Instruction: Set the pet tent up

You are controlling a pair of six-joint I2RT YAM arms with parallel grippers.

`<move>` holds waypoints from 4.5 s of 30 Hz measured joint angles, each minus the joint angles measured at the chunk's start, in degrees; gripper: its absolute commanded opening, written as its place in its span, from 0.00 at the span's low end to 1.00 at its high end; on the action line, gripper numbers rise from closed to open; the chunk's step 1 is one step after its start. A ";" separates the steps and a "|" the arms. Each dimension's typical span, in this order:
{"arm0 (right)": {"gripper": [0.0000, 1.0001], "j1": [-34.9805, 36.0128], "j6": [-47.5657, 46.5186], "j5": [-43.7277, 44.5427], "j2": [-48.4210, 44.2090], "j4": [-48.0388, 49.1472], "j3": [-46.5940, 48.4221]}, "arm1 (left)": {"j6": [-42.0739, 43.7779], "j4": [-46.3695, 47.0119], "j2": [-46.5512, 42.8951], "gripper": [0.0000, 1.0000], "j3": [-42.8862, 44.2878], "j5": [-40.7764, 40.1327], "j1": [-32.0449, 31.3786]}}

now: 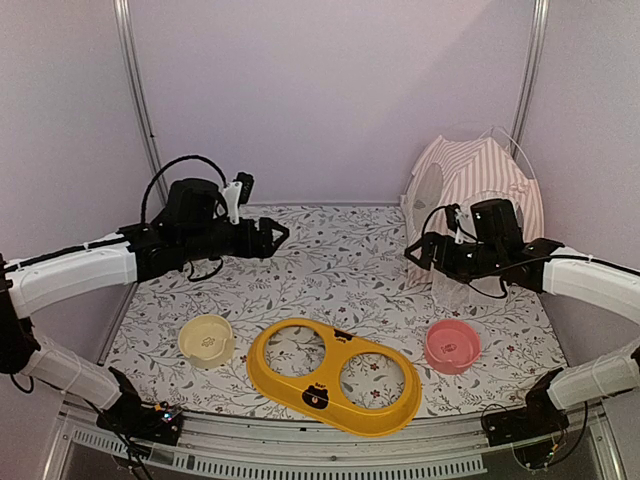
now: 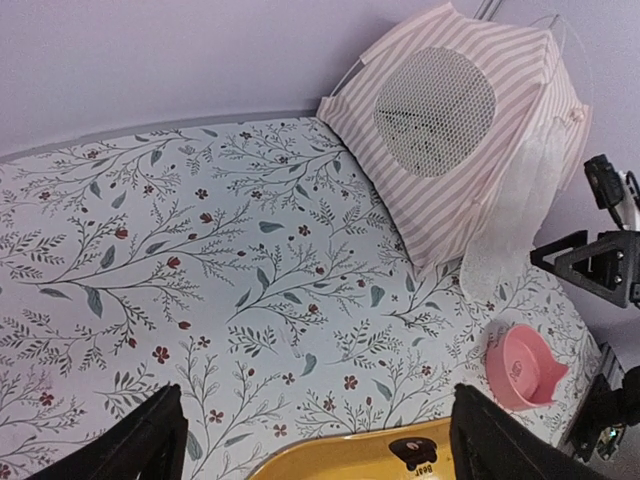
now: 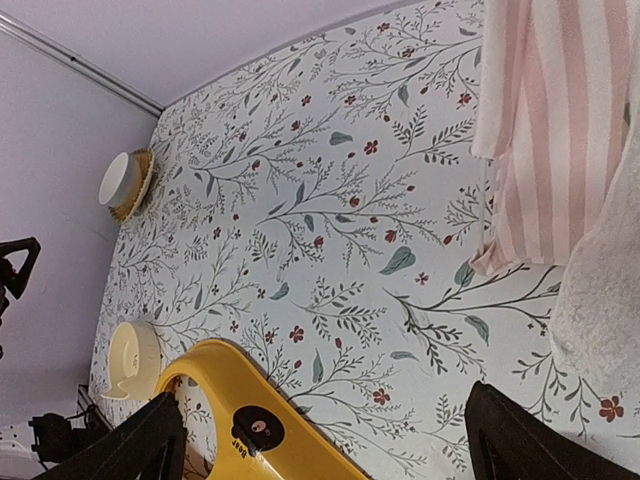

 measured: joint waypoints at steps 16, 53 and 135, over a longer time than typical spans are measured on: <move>0.99 24.24 1.70 3.04 6.60 -12.63 0.59 | -6.03 -3.98 -8.72 0.87 -15.65 8.74 0.92; 0.99 31.56 16.70 7.58 17.62 -23.69 0.98 | -4.85 -8.15 11.15 0.79 -14.86 -1.18 -8.83; 0.99 11.13 -3.76 12.57 4.72 -28.30 5.68 | -4.81 -7.26 25.03 0.72 5.53 2.91 -11.45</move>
